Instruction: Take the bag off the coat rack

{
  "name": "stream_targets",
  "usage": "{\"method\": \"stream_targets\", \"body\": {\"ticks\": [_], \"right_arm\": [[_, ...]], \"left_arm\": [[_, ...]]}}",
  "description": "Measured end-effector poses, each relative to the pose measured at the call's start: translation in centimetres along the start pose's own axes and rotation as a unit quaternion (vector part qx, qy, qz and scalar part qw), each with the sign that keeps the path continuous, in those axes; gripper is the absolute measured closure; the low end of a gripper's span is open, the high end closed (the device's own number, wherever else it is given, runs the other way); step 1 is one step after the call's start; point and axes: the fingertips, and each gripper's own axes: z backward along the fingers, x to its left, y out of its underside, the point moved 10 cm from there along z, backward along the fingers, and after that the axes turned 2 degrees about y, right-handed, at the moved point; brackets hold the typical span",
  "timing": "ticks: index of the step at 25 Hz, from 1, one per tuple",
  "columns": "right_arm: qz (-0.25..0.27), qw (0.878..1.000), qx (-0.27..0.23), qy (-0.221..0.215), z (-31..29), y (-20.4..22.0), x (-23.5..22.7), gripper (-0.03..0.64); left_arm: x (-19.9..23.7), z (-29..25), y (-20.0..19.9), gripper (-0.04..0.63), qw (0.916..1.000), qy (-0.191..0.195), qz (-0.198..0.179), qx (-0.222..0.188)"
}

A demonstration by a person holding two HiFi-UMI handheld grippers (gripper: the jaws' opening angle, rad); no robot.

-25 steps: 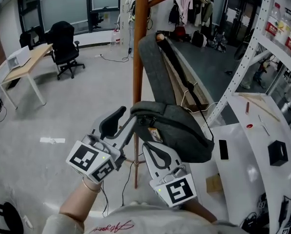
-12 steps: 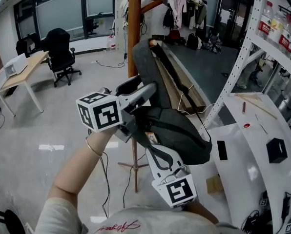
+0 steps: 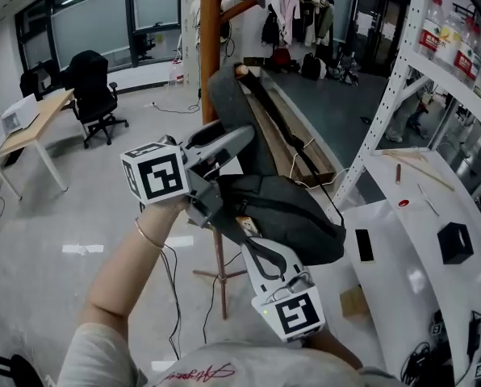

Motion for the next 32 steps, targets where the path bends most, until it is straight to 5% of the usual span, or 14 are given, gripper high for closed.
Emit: {"method": "stream_targets", "body": {"ticks": [7,15,20,32], "right_arm": [[-0.001,1.000,-0.001,0.012,0.4,0.3,-0.7,0.597],[-0.008,1.000,-0.005,0.014,0.4,0.6,-1.4,0.597],[-0.022,1.000,-0.007,0.015,0.4,0.7,-1.7,0.597],[-0.035,0.999,-0.016,0.038,0.8,0.8,-3.0,0.597]], "left_arm": [[0.0,-1.5,-0.2,0.330,0.9996,0.025,-0.006,0.013],[0.0,-2.2,-0.2,0.441,0.9990,0.036,0.008,0.026],[-0.3,-2.2,-0.4,0.551,0.9981,0.049,-0.027,0.028],[-2.5,-3.8,-2.2,0.558,0.9875,0.067,-0.130,0.057]]}}
